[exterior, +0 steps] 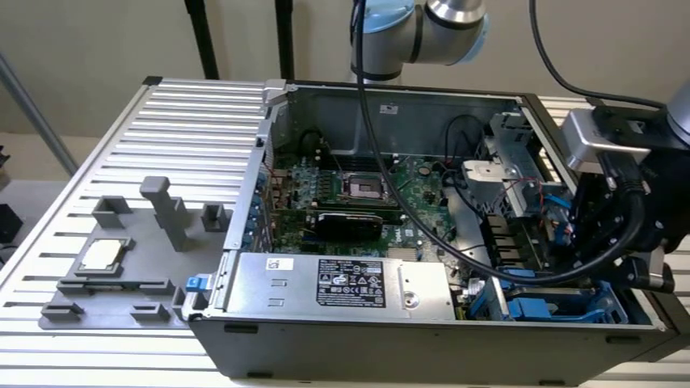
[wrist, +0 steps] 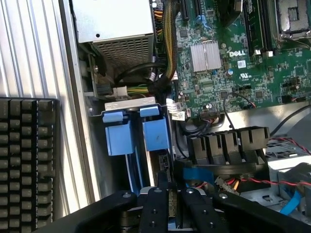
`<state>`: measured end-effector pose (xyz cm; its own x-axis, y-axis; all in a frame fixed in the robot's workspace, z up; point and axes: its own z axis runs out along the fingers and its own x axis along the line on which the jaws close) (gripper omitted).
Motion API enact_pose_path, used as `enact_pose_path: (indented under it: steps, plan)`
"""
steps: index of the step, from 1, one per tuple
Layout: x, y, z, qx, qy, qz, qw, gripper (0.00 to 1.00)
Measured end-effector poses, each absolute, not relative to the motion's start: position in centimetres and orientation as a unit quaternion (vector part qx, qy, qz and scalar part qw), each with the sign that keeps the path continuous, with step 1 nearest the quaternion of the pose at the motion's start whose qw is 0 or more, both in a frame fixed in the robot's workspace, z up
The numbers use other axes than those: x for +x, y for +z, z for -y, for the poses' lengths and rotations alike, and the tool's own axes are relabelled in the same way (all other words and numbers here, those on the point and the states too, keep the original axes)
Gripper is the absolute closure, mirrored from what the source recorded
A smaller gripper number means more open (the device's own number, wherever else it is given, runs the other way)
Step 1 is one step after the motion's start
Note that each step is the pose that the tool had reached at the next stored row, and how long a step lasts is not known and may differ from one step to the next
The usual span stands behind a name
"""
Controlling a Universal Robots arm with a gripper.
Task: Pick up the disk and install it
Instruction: 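Insert the first disk wire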
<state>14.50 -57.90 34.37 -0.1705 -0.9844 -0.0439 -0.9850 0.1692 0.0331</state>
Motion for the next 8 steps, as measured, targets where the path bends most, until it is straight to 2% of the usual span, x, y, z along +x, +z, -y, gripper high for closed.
enact_pose_path:
  steps: [8]
  plan:
    - [14.50, 34.37, 57.73, -0.644, 0.017, -0.765, -0.002, 0.84]
